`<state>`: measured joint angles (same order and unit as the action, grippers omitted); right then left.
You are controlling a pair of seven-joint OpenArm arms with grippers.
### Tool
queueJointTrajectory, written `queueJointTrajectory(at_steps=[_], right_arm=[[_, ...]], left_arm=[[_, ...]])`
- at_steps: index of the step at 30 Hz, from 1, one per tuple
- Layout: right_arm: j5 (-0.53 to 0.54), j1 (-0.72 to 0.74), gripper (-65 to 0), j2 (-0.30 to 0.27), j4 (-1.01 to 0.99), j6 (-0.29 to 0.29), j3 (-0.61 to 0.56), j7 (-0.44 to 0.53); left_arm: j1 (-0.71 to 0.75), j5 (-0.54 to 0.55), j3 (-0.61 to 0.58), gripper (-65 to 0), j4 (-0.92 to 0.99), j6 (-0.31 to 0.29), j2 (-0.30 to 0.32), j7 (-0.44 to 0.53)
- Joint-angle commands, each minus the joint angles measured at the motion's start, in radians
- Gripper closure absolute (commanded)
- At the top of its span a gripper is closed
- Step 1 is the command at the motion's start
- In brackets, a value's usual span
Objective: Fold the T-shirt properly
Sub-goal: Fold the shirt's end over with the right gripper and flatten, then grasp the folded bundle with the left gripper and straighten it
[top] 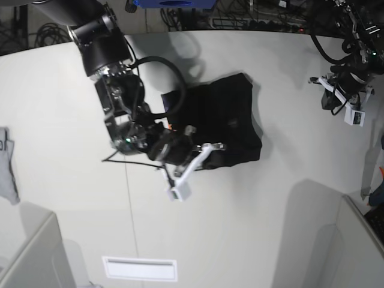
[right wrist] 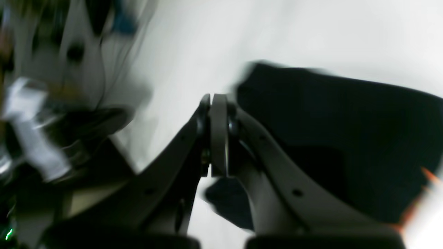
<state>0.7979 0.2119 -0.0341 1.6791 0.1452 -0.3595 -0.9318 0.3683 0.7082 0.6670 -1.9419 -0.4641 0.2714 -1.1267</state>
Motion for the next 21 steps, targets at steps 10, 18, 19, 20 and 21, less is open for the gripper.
queueJointTrajectory(at_steps=[10, 18, 19, 20, 21], right_arm=[[0.018, -0.111, 0.0, -0.151, 0.154, -0.012, 0.156, -0.028], [0.018, -0.165, 0.0, -0.208, 0.189, -0.012, 0.158, -0.02], [0.018, -0.167, 0.0, -0.212, 0.197, -0.012, 0.158, -0.02], [0.018, -0.168, 0.0, -0.212, 0.201, -0.012, 0.158, -0.02], [0.018, -0.173, 0.0, -0.212, 0.203, -0.012, 0.164, -0.02]], left_arm=[[-0.19, 0.354, -0.218, -63.4, 0.215, 0.009, -0.071, 0.01], [-0.299, 0.178, -0.323, -58.7, 0.376, 0.011, -0.188, 0.012], [-0.305, 0.158, -0.327, -57.8, 0.39, 0.011, -0.192, 0.012], [-0.314, 0.144, -0.33, -56.3, 0.401, 0.011, -0.199, 0.012], [-0.32, 0.126, -0.33, -53.5, 0.41, 0.011, -0.205, 0.009]])
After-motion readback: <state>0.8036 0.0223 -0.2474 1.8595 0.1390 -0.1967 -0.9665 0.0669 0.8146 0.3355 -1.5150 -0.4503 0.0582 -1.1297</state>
